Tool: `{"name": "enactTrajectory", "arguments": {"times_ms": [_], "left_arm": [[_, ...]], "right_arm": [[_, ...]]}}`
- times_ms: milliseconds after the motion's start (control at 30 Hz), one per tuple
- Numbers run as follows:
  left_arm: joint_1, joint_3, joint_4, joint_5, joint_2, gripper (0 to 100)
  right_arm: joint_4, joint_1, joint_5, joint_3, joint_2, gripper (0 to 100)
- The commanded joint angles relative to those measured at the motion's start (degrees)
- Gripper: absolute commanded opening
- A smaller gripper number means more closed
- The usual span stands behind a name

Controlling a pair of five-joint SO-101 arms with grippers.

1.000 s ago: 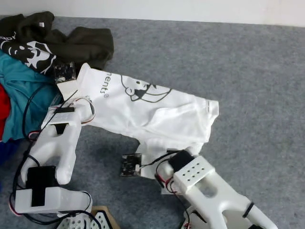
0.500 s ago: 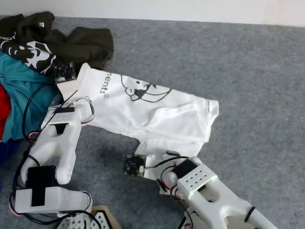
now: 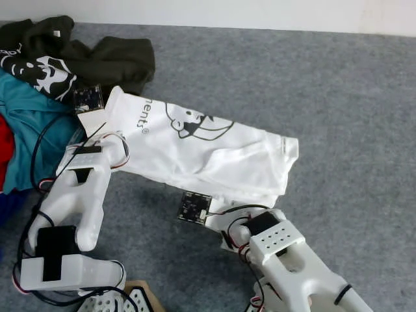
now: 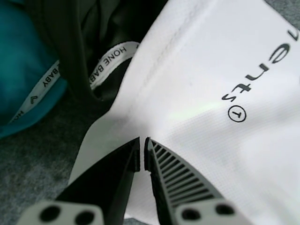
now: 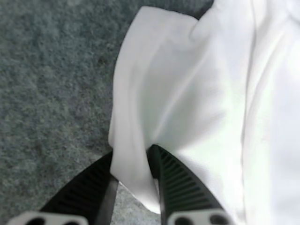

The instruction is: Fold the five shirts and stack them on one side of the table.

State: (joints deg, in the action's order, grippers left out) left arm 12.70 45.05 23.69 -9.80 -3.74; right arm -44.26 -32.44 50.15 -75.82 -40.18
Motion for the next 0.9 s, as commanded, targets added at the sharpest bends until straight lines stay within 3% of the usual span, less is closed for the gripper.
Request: {"name": "enactTrajectory", "arguments": {"times_ms": [0,200,500,867], "left_arm": [[-0.8,-0.3,-1.0,0.2,-2.6,4],[-0.8,-0.3,-1.0,0.2,-2.6,4],[-0.8,-0.3,-1.0,0.2,-2.6,4],[-0.8,-0.3,-1.0,0.2,-2.6,4]], "right_arm": [[-0.4,1.2,-0.4,2.0,-0.6,7.6],[-10.0,3.2,-4.0,13.4,-0.6,1.2],[-9.9,15.1,-11.1,27.8,0.1,0.6],[-3.1,17.4,-11.1,30.4,8.7,0.6]]}}
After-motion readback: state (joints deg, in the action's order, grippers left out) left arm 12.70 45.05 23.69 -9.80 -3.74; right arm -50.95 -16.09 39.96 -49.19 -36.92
